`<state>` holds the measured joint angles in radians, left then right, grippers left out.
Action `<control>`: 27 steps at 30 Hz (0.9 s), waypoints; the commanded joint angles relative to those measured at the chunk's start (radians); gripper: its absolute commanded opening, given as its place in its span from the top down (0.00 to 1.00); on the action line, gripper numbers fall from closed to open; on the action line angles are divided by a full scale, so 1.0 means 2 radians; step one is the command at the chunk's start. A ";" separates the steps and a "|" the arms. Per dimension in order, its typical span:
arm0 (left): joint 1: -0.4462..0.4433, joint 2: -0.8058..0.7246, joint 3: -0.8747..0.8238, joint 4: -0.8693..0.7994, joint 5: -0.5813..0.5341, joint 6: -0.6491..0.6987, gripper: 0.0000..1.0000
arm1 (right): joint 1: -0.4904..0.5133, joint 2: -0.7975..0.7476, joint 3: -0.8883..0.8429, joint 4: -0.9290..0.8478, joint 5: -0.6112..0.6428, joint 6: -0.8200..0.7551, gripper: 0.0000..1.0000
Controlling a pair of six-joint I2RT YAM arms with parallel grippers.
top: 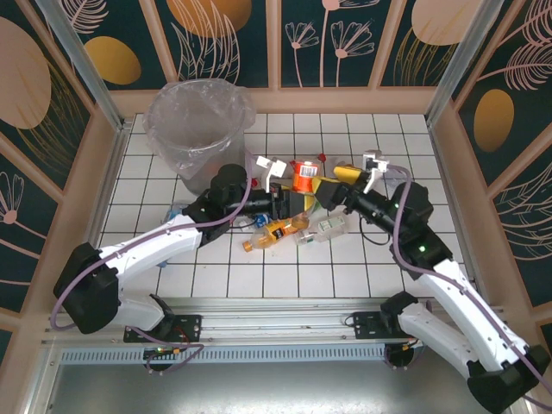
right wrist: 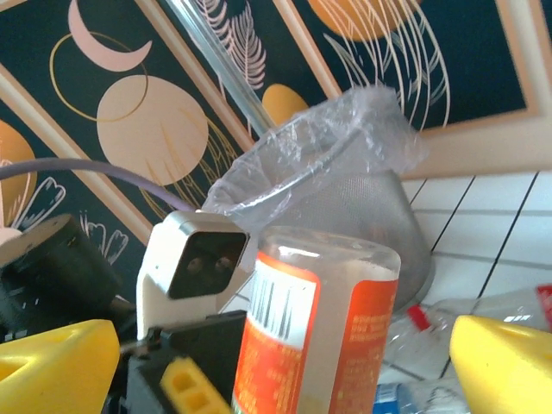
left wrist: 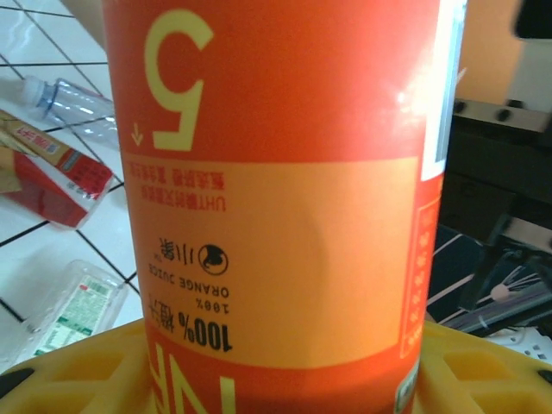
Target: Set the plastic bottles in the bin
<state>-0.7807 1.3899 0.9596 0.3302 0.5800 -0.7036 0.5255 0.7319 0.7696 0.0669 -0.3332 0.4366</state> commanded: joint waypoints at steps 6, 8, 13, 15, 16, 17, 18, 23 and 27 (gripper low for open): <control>0.049 -0.031 0.082 -0.159 -0.047 0.055 0.44 | 0.003 -0.070 -0.021 -0.055 -0.077 -0.160 0.01; 0.059 -0.035 0.099 -0.192 -0.061 0.065 0.44 | 0.003 -0.082 -0.030 -0.057 -0.091 -0.174 0.01; 0.085 -0.035 0.159 -0.276 -0.095 0.089 0.44 | 0.003 -0.125 -0.069 -0.036 -0.102 -0.208 0.01; 0.099 -0.031 0.189 -0.311 -0.110 0.101 0.44 | 0.003 -0.139 -0.077 -0.033 -0.099 -0.213 0.01; 0.105 -0.028 0.202 -0.325 -0.116 0.106 0.44 | 0.003 -0.142 -0.076 -0.033 -0.098 -0.213 0.01; 0.114 -0.024 0.216 -0.339 -0.122 0.114 0.44 | 0.003 -0.143 -0.076 -0.032 -0.098 -0.213 0.01; 0.123 -0.020 0.228 -0.355 -0.127 0.122 0.45 | 0.003 -0.144 -0.076 -0.030 -0.097 -0.214 0.01; 0.161 0.005 0.296 -0.428 -0.190 0.171 0.45 | 0.003 -0.145 -0.080 -0.027 -0.089 -0.208 0.01; 0.198 0.031 0.342 -0.460 -0.230 0.205 0.45 | 0.003 -0.144 -0.081 -0.027 -0.077 -0.197 0.01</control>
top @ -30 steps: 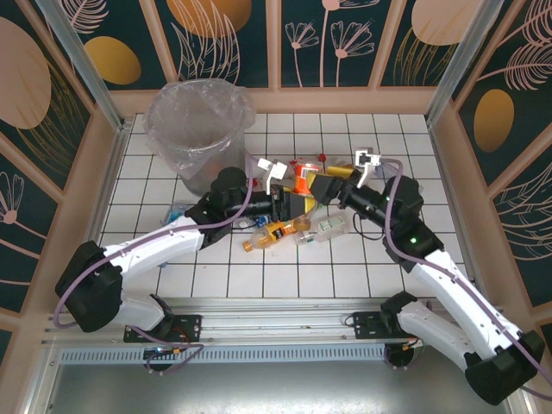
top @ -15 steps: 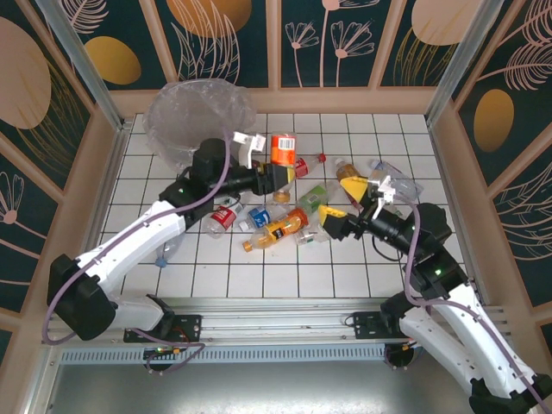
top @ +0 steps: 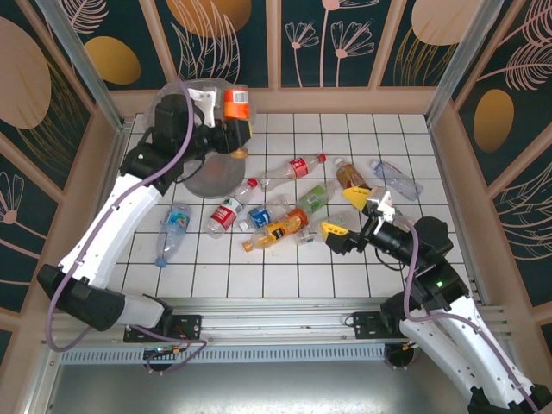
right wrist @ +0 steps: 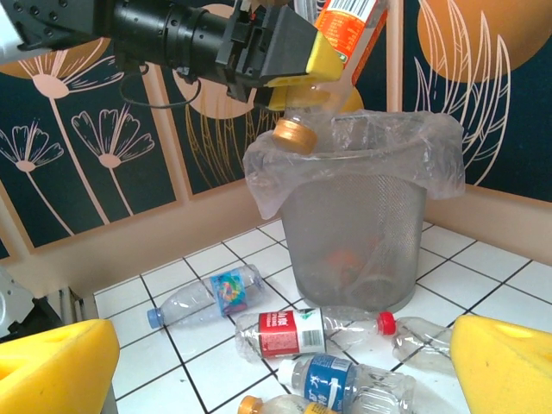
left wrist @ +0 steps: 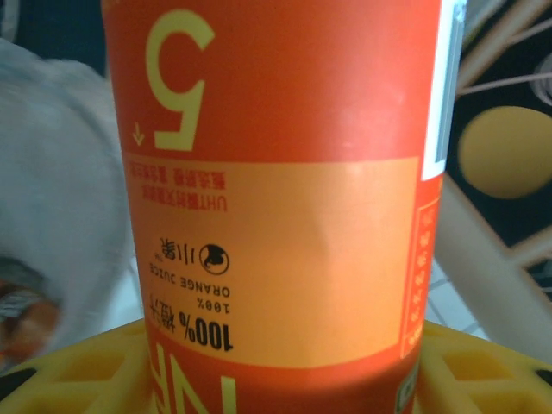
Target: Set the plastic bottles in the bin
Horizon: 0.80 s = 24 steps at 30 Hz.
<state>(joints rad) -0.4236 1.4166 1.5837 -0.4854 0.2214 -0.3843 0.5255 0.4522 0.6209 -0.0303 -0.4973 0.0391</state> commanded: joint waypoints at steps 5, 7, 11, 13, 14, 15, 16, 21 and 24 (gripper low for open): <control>0.045 0.054 0.084 -0.077 -0.099 0.084 0.45 | 0.003 -0.002 -0.008 0.024 0.008 0.004 0.01; 0.053 0.069 0.104 -0.086 -0.116 0.096 0.45 | 0.003 -0.003 -0.009 0.024 0.008 0.003 0.01; 0.068 0.105 0.135 -0.101 -0.164 0.123 0.45 | 0.003 0.000 -0.009 0.021 0.009 0.003 0.01; 0.076 0.121 0.138 -0.103 -0.176 0.130 0.45 | 0.003 0.001 -0.008 0.021 0.012 0.005 0.01; 0.080 0.129 0.140 -0.102 -0.178 0.132 0.45 | 0.003 0.000 -0.007 0.020 0.015 0.004 0.01; 0.085 0.135 0.141 -0.105 -0.180 0.134 0.45 | 0.003 0.001 -0.007 0.019 0.016 0.005 0.01; 0.088 0.141 0.144 -0.105 -0.180 0.137 0.44 | 0.003 0.001 -0.006 0.019 0.017 0.006 0.01; 0.104 0.181 0.156 -0.118 -0.173 0.151 0.44 | 0.003 0.005 -0.003 0.013 0.020 0.013 0.01; 0.104 0.197 0.158 -0.125 -0.171 0.167 0.44 | 0.003 0.011 0.000 0.011 0.019 0.016 0.01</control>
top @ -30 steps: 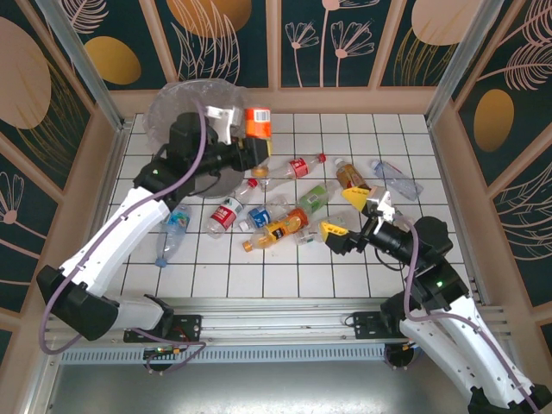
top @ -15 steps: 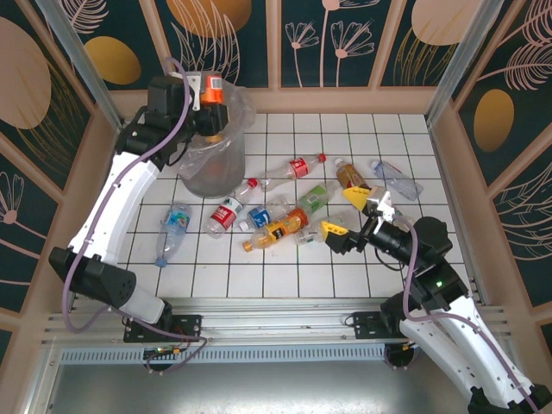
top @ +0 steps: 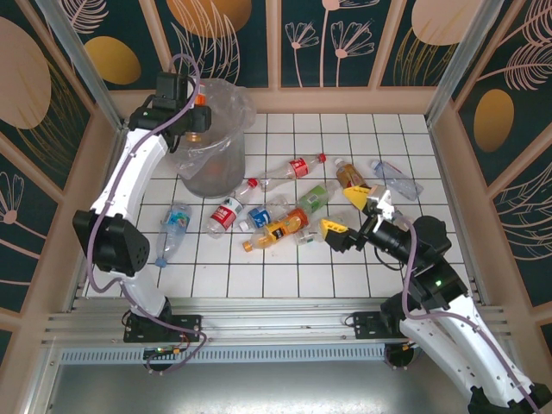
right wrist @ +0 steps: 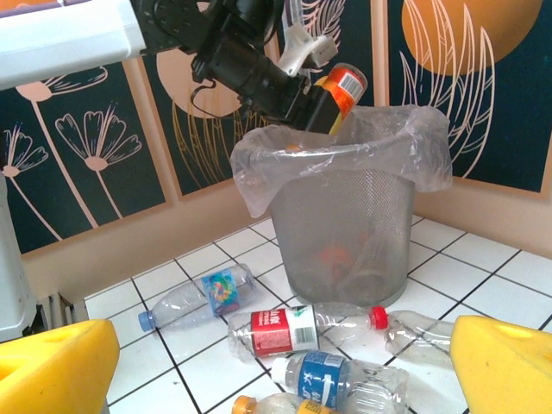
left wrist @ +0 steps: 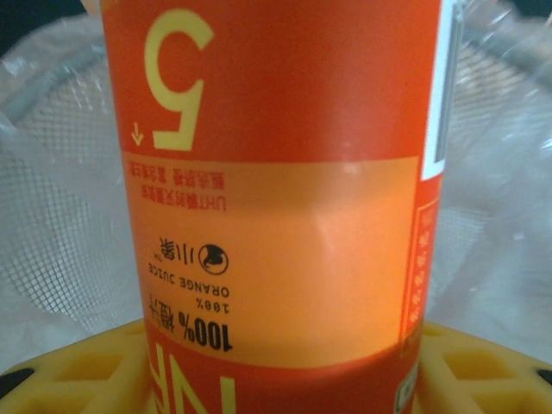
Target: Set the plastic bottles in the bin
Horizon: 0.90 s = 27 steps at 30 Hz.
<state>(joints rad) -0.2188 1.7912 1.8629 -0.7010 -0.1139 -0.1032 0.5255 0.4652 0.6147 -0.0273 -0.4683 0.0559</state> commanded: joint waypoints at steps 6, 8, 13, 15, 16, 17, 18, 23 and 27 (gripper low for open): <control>0.005 0.039 0.024 -0.036 -0.002 0.047 0.44 | 0.003 0.008 0.003 0.009 0.003 0.012 0.01; 0.005 0.048 0.024 -0.040 0.002 0.052 0.44 | 0.003 0.008 0.004 0.008 0.005 0.013 0.01; 0.006 0.072 0.020 -0.045 -0.013 0.049 0.44 | 0.003 0.008 0.006 0.003 0.013 0.021 0.01; 0.007 0.081 0.017 -0.044 -0.018 0.046 0.44 | 0.003 0.009 0.007 0.001 0.017 0.026 0.01; 0.007 0.085 0.017 -0.046 -0.020 0.045 0.44 | 0.003 0.012 0.009 -0.001 0.021 0.029 0.01; 0.007 0.090 0.017 -0.046 -0.025 0.044 0.44 | 0.004 0.014 0.013 -0.005 0.025 0.032 0.01; 0.007 0.094 0.017 -0.047 -0.030 0.043 0.44 | 0.003 0.019 0.016 -0.009 0.030 0.035 0.01; 0.010 0.113 0.016 -0.059 -0.037 0.031 0.44 | 0.003 0.040 0.028 -0.022 0.059 0.052 0.01; 0.011 0.125 0.012 -0.070 -0.038 0.026 0.43 | 0.002 0.058 0.035 -0.028 0.076 0.060 0.01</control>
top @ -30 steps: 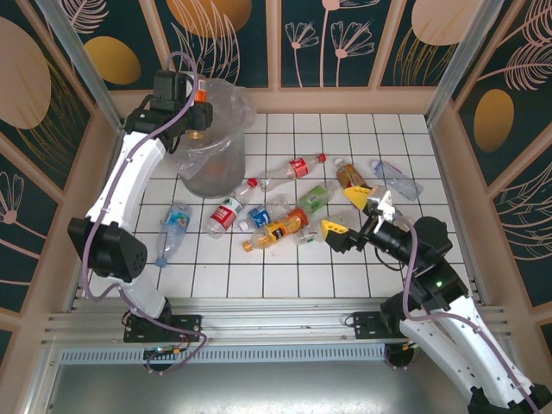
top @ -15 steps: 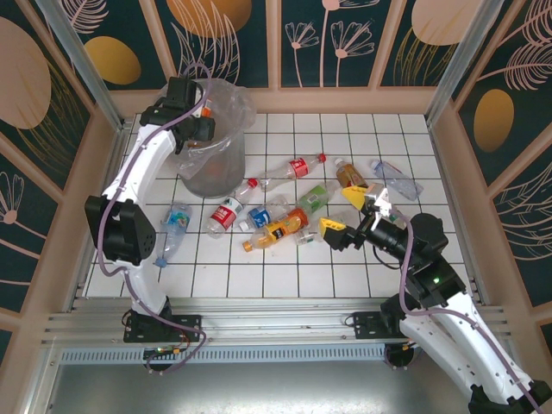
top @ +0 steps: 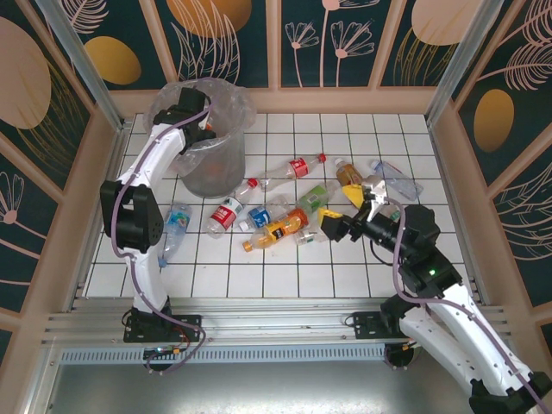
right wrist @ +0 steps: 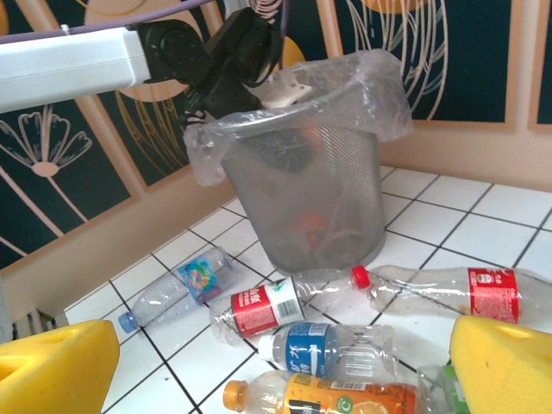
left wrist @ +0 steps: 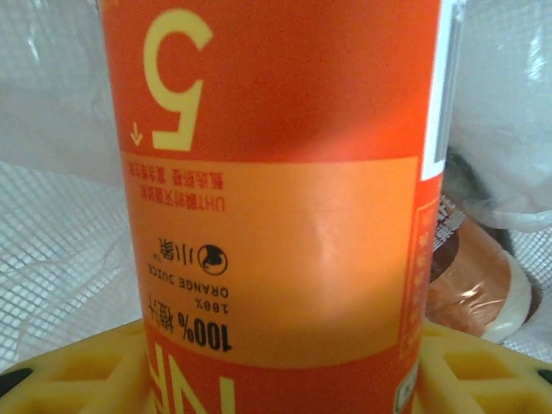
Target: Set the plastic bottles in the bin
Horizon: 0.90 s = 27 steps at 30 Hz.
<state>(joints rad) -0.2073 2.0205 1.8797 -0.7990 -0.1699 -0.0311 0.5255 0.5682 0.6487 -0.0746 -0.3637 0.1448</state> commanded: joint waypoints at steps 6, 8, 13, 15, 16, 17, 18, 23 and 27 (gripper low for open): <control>0.005 0.018 0.008 -0.031 -0.012 -0.018 0.32 | -0.002 0.020 0.024 -0.012 0.049 0.027 0.01; 0.006 0.016 0.010 -0.032 -0.012 -0.020 0.29 | -0.003 0.022 0.024 -0.013 0.049 0.028 0.01; 0.006 0.004 0.020 -0.032 -0.009 -0.029 0.20 | -0.004 0.025 0.025 -0.013 0.048 0.024 0.01; 0.006 -0.005 0.025 -0.032 -0.008 -0.033 0.19 | -0.005 0.026 0.026 -0.014 0.044 0.024 0.01; 0.006 -0.009 0.026 -0.032 -0.006 -0.036 0.19 | -0.005 0.026 0.026 -0.015 0.042 0.025 0.01; 0.005 -0.015 0.026 -0.030 -0.003 -0.039 0.19 | -0.005 0.026 0.027 -0.016 0.040 0.024 0.01; 0.005 -0.025 0.022 -0.023 0.003 -0.043 0.18 | -0.005 0.025 0.027 -0.016 0.038 0.024 0.01; 0.005 -0.087 -0.046 0.055 0.044 -0.062 0.17 | -0.006 0.024 0.026 -0.016 0.026 0.018 0.02; 0.006 -0.141 -0.108 0.106 0.058 -0.080 0.17 | -0.007 0.026 0.027 -0.016 0.021 0.016 0.02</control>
<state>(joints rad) -0.2028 1.8225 1.7321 -0.6865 -0.0956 -0.1455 0.5179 0.6212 0.6674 -0.1143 -0.2962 0.1852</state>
